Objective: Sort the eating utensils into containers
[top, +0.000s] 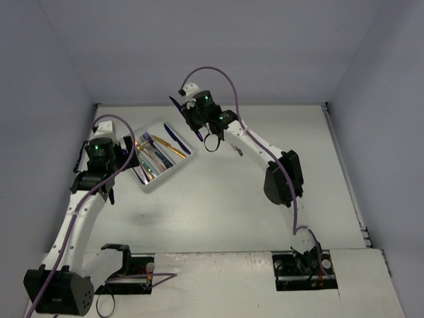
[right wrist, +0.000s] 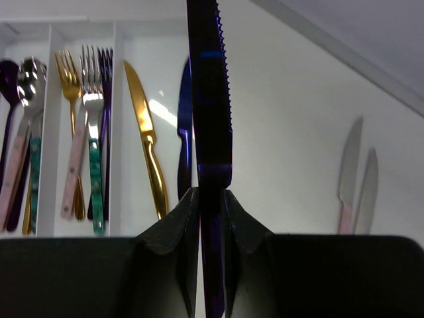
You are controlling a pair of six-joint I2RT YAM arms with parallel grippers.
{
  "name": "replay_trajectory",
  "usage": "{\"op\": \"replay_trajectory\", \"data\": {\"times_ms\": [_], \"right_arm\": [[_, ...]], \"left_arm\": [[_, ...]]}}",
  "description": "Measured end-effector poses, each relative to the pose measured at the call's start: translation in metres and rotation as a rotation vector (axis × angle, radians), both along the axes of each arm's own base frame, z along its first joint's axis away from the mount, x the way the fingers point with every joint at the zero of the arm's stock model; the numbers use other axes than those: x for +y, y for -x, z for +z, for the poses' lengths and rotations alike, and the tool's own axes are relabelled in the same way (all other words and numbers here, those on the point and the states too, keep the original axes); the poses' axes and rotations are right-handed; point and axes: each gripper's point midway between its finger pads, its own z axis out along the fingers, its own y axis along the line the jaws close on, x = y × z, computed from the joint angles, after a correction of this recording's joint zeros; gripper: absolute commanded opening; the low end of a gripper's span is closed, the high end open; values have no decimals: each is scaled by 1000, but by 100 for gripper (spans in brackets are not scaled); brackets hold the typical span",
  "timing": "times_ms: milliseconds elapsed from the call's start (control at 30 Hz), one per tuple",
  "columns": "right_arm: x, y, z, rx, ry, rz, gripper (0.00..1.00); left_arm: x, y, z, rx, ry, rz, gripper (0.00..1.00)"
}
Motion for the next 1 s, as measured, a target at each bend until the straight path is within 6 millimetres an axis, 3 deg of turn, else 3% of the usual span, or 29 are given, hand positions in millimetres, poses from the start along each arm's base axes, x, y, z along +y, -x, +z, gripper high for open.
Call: {"op": "replay_trajectory", "data": {"times_ms": [133,300,400,533,600,667,833,1000], "right_arm": [[40,-27,-25,-9,-33,50,0],[66,-28,-82,52,-18,106,0],[72,-25,-109,83,-7,126,2],[78,-19,-127,108,-6,152,21],[80,-19,-127,108,-9,157,37],[81,-21,-124,91,-17,158,42],[63,-21,-122,77,12,110,47],[5,-18,-119,100,73,7,47]], "left_arm": [[2,1,2,-7,-9,9,86],[4,2,4,-15,-15,17,86],[4,2,5,-15,-15,17,86],[4,2,5,-15,-15,17,86],[4,2,5,-16,-15,17,86],[4,2,5,-16,-15,17,86],[4,2,5,-16,-14,15,86],[4,2,5,-16,-14,15,86]]}}
